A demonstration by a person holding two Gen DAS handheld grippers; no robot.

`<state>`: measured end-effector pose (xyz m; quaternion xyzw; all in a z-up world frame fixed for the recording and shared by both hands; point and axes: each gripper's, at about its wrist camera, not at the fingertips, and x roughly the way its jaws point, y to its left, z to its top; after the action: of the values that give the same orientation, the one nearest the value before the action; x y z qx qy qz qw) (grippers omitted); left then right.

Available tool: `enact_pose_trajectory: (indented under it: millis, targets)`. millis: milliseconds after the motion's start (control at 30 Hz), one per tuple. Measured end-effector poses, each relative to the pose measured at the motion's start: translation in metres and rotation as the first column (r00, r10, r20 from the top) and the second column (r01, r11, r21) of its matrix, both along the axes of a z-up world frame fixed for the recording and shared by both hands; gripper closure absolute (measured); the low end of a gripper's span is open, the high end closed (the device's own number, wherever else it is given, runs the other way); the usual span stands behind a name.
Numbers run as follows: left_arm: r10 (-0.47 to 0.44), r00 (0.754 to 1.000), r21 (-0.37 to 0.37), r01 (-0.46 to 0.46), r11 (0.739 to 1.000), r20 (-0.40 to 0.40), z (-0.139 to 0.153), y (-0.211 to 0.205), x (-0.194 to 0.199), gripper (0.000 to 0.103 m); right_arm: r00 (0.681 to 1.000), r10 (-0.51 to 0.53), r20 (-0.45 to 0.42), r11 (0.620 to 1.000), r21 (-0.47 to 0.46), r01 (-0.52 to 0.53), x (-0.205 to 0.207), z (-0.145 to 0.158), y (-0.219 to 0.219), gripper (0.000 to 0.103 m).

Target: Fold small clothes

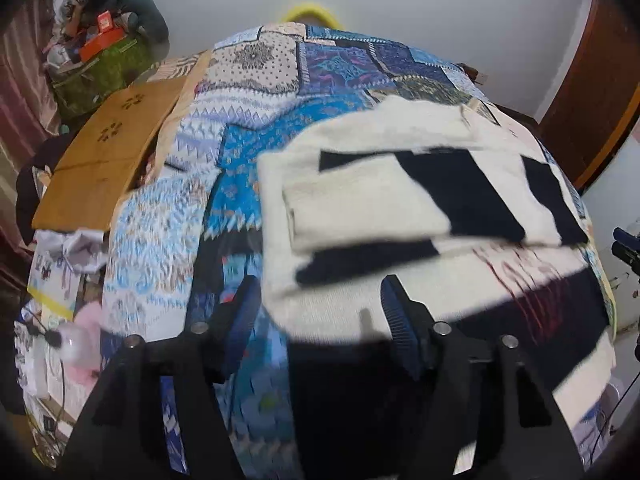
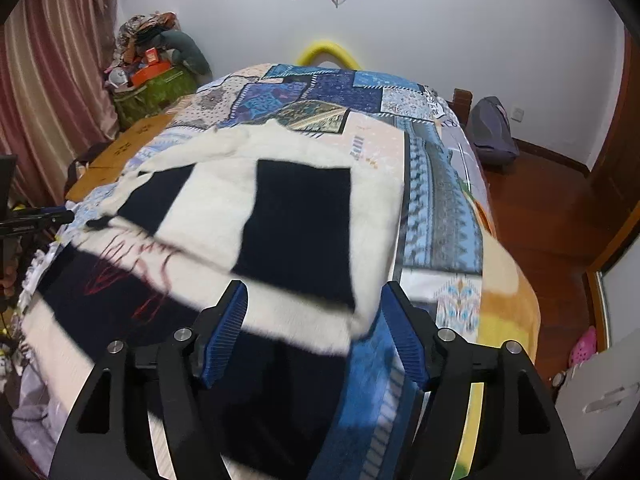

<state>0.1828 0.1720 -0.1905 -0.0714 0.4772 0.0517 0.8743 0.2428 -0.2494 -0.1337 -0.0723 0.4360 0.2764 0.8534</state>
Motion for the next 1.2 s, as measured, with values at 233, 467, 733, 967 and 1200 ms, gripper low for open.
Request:
enact_pose_trajectory:
  millis: [233, 467, 733, 967, 1200]
  targets:
    - [-0.015, 0.995, -0.055, 0.009, 0.998, -0.096, -0.030, -0.015, -0.042, 0.040, 0.994, 0.006, -0.105, 1.000, -0.011, -0.008, -0.038, -0.032, -0.009, 0.035]
    - [0.007, 0.996, -0.138, -0.018, 0.990, -0.085, -0.035, -0.013, -0.075, 0.035, 0.978, -0.004, -0.206, 0.998, 0.057, 0.016, -0.062, -0.049, -0.025, 0.035]
    - [-0.052, 0.997, -0.158, 0.042, 0.987, -0.059, -0.030, -0.029, -0.093, 0.080, 0.959, 0.054, -0.277, 0.985, 0.174, -0.006, -0.070, -0.052, -0.022, 0.088]
    - [-0.042, 0.999, -0.162, 0.042, 0.986, 0.005, -0.002, -0.027, -0.082, 0.092, 0.977, 0.112, -0.181, 0.978, 0.192, -0.077, -0.065, -0.023, -0.005, 0.092]
    - [-0.029, 0.989, -0.180, 0.055, 0.982, 0.147, 0.061, -0.012, -0.041, 0.092, 0.992, 0.119, -0.043, 0.968, 0.226, -0.106, -0.021, 0.023, 0.013, 0.093]
